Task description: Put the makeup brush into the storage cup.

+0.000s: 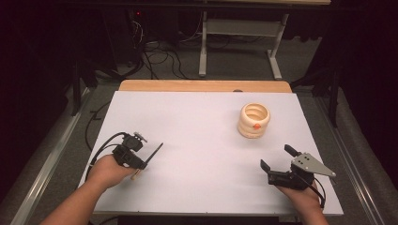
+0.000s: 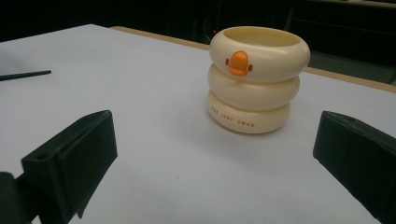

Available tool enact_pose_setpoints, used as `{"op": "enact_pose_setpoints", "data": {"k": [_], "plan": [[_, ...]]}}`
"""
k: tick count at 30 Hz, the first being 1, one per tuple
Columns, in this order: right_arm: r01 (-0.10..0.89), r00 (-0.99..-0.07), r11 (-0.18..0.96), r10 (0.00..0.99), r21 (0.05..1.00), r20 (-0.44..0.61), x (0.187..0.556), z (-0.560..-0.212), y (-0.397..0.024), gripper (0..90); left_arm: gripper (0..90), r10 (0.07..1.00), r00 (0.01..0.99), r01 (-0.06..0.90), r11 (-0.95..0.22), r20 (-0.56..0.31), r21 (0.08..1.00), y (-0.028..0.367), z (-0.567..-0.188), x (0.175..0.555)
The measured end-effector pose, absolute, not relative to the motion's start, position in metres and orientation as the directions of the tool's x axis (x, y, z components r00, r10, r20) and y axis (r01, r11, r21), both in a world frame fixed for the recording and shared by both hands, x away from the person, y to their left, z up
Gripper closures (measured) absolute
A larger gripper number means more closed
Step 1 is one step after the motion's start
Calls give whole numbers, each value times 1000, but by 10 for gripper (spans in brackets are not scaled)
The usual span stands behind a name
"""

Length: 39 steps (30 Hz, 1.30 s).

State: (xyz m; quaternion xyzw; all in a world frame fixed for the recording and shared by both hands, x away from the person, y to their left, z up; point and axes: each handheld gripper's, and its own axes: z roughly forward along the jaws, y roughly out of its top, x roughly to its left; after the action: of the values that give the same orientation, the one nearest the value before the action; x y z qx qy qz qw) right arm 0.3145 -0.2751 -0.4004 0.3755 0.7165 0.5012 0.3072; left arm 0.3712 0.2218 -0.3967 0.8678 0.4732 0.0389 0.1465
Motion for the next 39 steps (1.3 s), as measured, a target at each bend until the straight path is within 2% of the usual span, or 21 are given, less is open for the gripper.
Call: {"op": "enact_pose_setpoints", "data": {"k": [15, 17, 26, 29, 39], "plan": [[232, -525, 215, 849, 949, -64, 314, -400, -275, 8, 711, 833, 551, 812, -521, -51, 264, 217, -402, 374], [232, -524, 216, 849, 948, -65, 314, -401, -276, 8, 753, 833, 551, 813, -525, -41, 253, 217, -402, 375], [234, -526, 218, 848, 948, -66, 314, -401, -275, 8, 791, 830, 557, 808, -532, -32, 254, 216, -403, 374], [233, -526, 221, 848, 947, -69, 314, -401, -275, 8, 828, 832, 554, 811, -529, -36, 252, 216, -403, 374], [234, -529, 220, 846, 947, -66, 315, -401, -274, 8, 832, 834, 548, 813, -513, -62, 276, 220, -404, 374]]}}
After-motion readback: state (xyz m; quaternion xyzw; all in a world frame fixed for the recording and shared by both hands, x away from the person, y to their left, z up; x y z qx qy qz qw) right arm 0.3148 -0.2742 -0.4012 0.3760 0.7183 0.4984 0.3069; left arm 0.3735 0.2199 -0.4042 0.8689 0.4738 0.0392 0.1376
